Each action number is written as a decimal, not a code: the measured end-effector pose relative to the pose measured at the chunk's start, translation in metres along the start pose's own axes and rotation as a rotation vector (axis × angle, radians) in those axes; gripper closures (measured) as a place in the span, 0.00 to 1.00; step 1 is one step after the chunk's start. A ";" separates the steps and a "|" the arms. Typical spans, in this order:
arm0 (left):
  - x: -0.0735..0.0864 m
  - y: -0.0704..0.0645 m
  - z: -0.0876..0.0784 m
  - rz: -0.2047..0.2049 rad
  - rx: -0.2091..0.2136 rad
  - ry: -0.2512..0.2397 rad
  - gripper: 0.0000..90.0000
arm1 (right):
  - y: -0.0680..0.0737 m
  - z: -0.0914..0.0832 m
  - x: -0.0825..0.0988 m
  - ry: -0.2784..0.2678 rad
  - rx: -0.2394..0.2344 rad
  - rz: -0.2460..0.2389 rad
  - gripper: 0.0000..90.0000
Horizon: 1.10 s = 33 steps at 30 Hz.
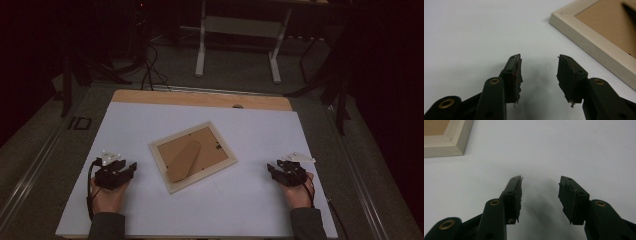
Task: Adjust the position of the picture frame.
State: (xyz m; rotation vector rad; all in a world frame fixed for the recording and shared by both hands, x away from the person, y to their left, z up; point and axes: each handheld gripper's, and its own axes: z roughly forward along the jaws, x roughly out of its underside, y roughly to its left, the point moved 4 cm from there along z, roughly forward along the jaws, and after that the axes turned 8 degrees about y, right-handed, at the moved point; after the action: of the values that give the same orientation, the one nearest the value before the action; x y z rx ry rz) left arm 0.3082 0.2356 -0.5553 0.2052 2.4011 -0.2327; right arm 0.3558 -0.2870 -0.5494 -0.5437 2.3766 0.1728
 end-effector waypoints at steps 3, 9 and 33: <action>-0.001 -0.002 -0.001 0.003 0.030 -0.011 0.61 | 0.001 0.001 0.001 0.002 -0.006 -0.005 0.58; 0.000 -0.002 -0.003 -0.003 0.038 -0.024 0.57 | 0.004 0.004 0.000 0.003 -0.012 -0.025 0.54; -0.001 -0.009 -0.007 -0.006 0.073 -0.017 0.60 | 0.014 -0.001 -0.036 -0.081 -0.058 -0.064 0.59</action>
State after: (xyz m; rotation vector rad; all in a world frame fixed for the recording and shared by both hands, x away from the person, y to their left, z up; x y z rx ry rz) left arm 0.3029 0.2285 -0.5483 0.2287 2.3790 -0.3240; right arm 0.3731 -0.2626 -0.5254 -0.6272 2.2788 0.2308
